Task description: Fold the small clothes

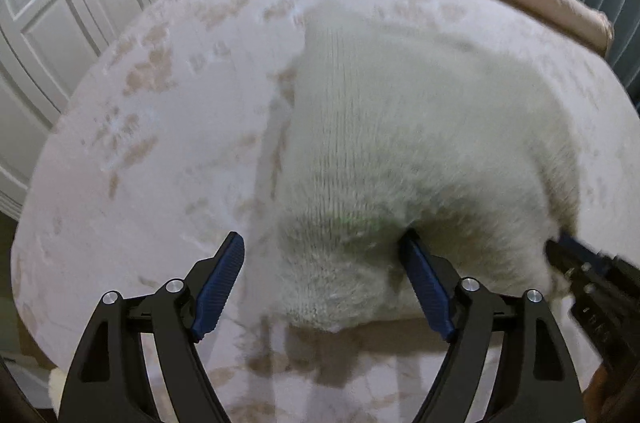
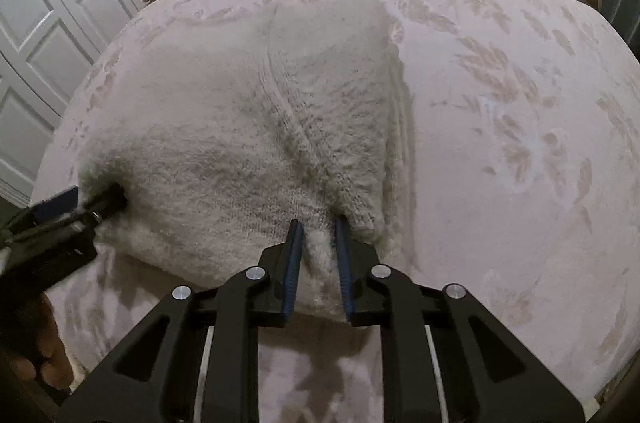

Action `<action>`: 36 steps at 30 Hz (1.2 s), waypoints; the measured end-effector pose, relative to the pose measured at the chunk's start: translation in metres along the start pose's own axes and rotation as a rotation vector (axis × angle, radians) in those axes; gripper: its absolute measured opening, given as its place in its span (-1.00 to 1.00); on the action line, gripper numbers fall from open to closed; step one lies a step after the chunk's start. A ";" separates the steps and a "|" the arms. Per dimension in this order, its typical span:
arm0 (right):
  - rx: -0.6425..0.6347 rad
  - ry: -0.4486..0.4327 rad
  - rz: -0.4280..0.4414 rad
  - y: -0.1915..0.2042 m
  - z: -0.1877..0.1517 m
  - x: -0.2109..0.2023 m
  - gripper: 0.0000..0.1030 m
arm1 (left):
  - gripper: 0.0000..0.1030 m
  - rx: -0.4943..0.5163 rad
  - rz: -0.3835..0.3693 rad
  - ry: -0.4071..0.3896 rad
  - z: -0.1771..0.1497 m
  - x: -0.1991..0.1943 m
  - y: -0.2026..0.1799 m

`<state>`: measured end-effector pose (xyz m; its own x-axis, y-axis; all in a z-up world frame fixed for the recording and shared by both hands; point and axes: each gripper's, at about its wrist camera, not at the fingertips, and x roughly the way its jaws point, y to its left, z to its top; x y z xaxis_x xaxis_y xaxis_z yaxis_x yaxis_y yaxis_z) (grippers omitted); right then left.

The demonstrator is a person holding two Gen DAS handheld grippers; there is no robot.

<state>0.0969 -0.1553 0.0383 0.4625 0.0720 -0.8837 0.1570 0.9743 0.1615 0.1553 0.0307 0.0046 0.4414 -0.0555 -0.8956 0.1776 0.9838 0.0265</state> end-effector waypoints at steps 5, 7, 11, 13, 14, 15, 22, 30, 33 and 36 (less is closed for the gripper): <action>-0.039 -0.002 -0.042 0.011 0.005 -0.003 -0.68 | 0.62 -0.013 0.018 -0.019 -0.010 0.004 -0.001; -0.013 -0.039 -0.024 0.011 0.002 -0.018 -0.65 | 0.60 -0.023 0.010 -0.017 -0.012 -0.003 -0.001; 0.037 -0.099 -0.022 0.010 -0.021 -0.048 -0.27 | 0.58 -0.025 -0.018 -0.016 -0.023 -0.019 -0.003; 0.042 -0.119 -0.057 0.011 -0.033 -0.056 -0.03 | 0.58 -0.016 -0.020 -0.017 -0.033 -0.025 -0.006; 0.040 -0.128 -0.072 0.012 -0.044 -0.060 -0.02 | 0.58 -0.013 -0.022 -0.014 -0.038 -0.027 -0.007; 0.041 -0.127 -0.077 0.011 -0.050 -0.062 0.03 | 0.58 -0.011 -0.026 -0.007 -0.045 -0.028 -0.010; 0.089 -0.086 -0.117 0.005 -0.102 -0.050 0.30 | 0.58 0.017 -0.029 0.052 -0.092 -0.021 -0.025; 0.076 -0.079 -0.160 0.008 -0.137 -0.039 0.36 | 0.68 0.033 0.024 0.005 -0.124 -0.023 -0.032; 0.077 -0.091 -0.163 0.007 -0.140 -0.037 0.38 | 0.70 0.025 0.030 -0.015 -0.129 -0.022 -0.032; 0.071 -0.116 -0.172 0.008 -0.145 -0.036 0.42 | 0.76 0.024 0.037 -0.032 -0.132 -0.020 -0.032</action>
<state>-0.0447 -0.1189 0.0077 0.5205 -0.1234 -0.8449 0.3014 0.9524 0.0466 0.0252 0.0232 -0.0368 0.4758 -0.0254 -0.8792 0.1815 0.9809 0.0699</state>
